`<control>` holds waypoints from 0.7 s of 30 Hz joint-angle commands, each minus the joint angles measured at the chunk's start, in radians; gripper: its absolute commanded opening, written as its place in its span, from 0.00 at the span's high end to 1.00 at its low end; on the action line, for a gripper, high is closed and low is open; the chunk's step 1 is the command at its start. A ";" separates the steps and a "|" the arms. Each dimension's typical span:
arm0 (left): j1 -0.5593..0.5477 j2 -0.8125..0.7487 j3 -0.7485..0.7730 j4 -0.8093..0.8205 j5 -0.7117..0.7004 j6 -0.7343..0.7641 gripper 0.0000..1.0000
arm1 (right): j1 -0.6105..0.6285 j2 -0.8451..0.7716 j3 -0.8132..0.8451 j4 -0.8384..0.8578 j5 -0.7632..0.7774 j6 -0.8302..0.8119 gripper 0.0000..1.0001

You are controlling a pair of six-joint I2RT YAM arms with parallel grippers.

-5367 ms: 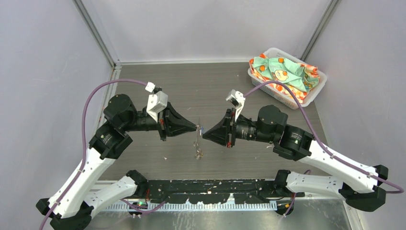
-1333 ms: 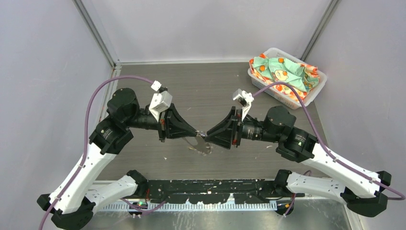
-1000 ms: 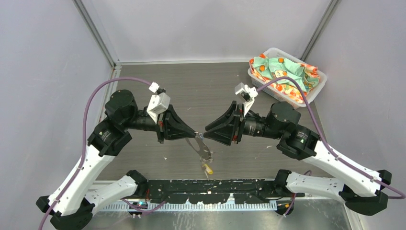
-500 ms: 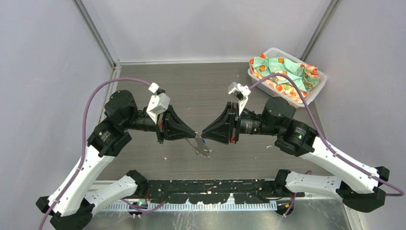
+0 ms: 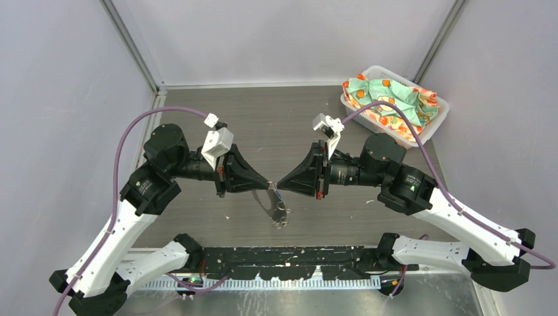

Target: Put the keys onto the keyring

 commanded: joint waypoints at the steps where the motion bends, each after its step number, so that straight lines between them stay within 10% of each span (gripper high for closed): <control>1: -0.002 -0.019 0.003 0.069 -0.005 -0.016 1.00 | -0.003 -0.003 0.021 0.020 -0.002 0.003 0.99; 19: -0.001 -0.033 0.001 0.063 -0.002 0.009 1.00 | -0.006 -0.007 0.010 -0.061 0.024 0.017 0.99; 21: -0.002 -0.035 -0.002 0.061 -0.001 0.009 1.00 | -0.006 -0.011 0.012 -0.060 0.035 0.013 0.75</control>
